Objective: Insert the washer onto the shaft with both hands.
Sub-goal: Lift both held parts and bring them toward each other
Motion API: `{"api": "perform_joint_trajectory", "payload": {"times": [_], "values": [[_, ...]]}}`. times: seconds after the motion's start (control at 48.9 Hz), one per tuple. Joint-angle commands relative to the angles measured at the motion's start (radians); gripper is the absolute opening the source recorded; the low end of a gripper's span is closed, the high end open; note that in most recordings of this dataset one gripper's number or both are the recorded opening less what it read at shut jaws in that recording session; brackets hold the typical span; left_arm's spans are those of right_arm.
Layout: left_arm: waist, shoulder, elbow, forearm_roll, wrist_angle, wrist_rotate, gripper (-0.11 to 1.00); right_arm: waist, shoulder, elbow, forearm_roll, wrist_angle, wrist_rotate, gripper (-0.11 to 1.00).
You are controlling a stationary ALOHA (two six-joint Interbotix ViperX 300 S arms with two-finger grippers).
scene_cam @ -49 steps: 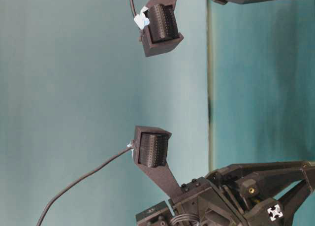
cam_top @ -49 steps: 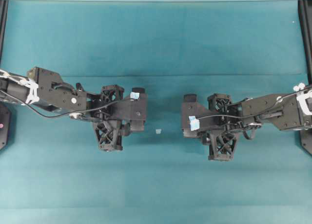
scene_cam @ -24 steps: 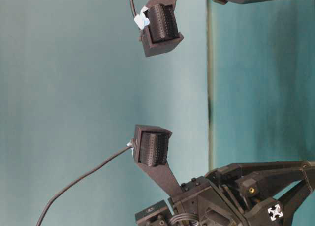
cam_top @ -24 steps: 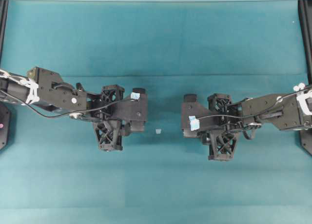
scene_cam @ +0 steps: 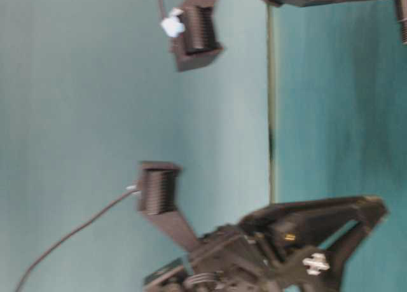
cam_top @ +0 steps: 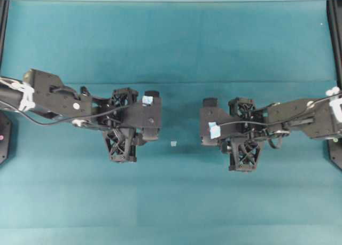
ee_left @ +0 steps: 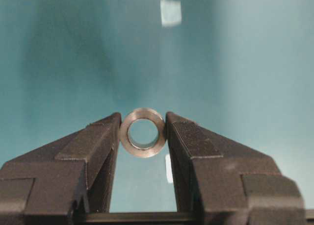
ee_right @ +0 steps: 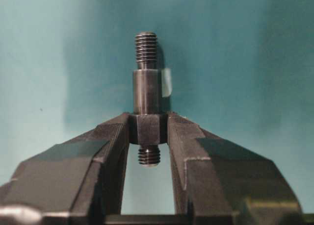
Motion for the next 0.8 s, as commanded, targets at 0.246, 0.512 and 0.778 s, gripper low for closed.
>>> {"api": "perform_joint_trajectory", "payload": {"times": [0.246, 0.512, 0.778], "values": [[-0.003, -0.080, 0.049, 0.003, -0.192, 0.000, 0.37, 0.002, -0.106, 0.034, -0.002, -0.127, -0.003, 0.00], [-0.006, -0.126, 0.120, 0.003, -0.362, -0.014, 0.37, 0.002, -0.160, 0.100, 0.003, -0.227, 0.002, 0.00], [-0.015, -0.140, 0.135, 0.003, -0.436, -0.015, 0.37, 0.002, -0.184, 0.140, 0.003, -0.347, 0.002, 0.00]]}}
